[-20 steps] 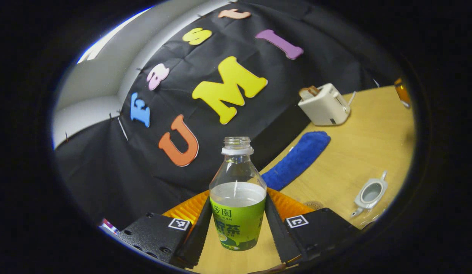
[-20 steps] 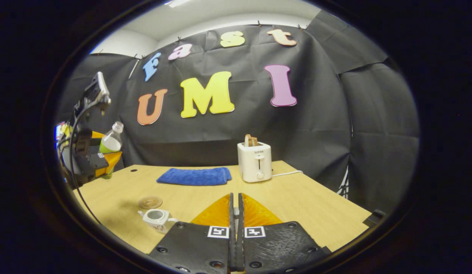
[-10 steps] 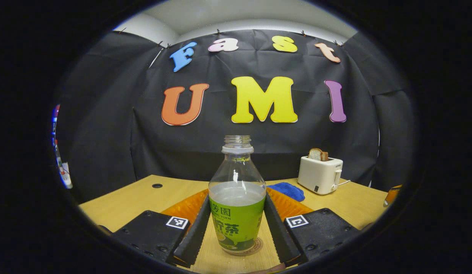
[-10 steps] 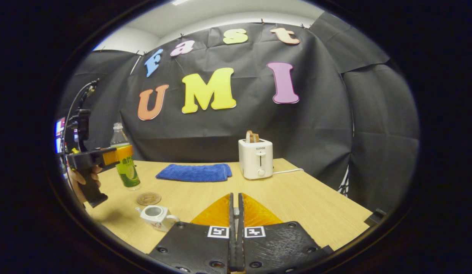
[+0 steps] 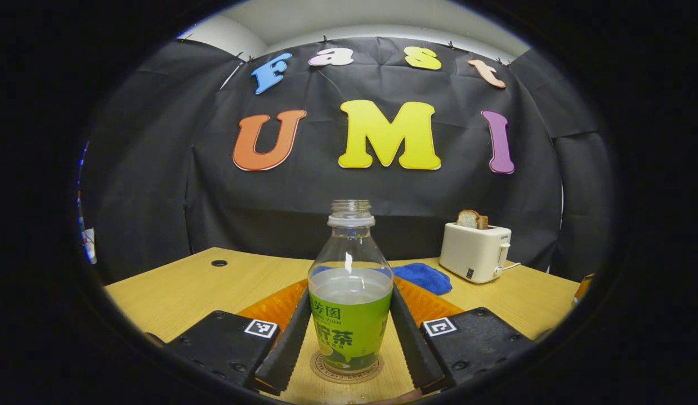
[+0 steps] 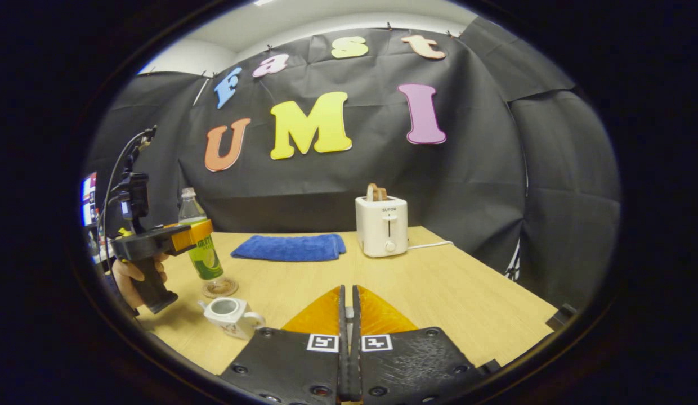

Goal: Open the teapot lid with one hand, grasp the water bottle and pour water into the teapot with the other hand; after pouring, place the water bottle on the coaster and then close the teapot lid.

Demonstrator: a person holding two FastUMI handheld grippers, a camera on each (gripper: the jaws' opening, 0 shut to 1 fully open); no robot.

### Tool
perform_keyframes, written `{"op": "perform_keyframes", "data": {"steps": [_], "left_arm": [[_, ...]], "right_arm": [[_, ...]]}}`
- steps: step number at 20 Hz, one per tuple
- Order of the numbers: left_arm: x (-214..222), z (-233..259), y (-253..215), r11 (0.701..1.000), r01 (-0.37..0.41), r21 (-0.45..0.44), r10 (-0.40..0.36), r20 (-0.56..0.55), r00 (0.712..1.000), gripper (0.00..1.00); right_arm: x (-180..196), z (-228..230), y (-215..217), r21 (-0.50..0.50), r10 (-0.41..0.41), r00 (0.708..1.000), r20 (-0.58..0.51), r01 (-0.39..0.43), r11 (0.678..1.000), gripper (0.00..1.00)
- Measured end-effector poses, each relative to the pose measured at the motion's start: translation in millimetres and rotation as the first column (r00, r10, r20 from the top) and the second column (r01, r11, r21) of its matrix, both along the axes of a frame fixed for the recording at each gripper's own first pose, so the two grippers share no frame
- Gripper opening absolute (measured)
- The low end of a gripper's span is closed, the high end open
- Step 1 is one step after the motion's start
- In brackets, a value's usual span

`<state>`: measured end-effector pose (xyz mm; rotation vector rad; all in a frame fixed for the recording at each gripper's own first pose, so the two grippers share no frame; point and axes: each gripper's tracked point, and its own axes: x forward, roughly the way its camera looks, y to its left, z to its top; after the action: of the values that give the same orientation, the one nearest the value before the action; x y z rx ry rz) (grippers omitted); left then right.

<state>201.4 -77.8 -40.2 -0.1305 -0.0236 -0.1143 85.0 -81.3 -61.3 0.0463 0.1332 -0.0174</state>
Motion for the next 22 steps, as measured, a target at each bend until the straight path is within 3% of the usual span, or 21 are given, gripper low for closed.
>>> {"op": "perform_keyframes", "data": {"steps": [3,11,15,22], "left_arm": [[5.1,-15.6,0.4,1.000,0.004,-0.009,-0.004,-0.045,0.999,0.80],[1.8,-6.3,0.3,1.000,0.017,-0.001,-0.017,-0.010,1.000,0.82],[-5.3,16.5,7.1,1.000,0.005,-0.026,-0.004,0.012,1.000,0.89],[-36.5,53.3,20.3,1.000,-0.016,0.015,0.016,0.040,0.999,0.90]], "right_arm": [[1.3,-2.5,-0.2,-0.003,0.000,1.000,-0.006,0.000,1.000,0.00],[-0.5,-3.4,7.4,-0.015,0.016,1.000,-0.008,-0.016,1.000,0.00],[-1.8,-2.2,10.0,-0.019,0.020,1.000,-0.006,-0.020,1.000,0.00],[-7.4,7.1,21.1,-0.024,0.039,0.999,0.016,-0.039,0.999,0.00]]}}
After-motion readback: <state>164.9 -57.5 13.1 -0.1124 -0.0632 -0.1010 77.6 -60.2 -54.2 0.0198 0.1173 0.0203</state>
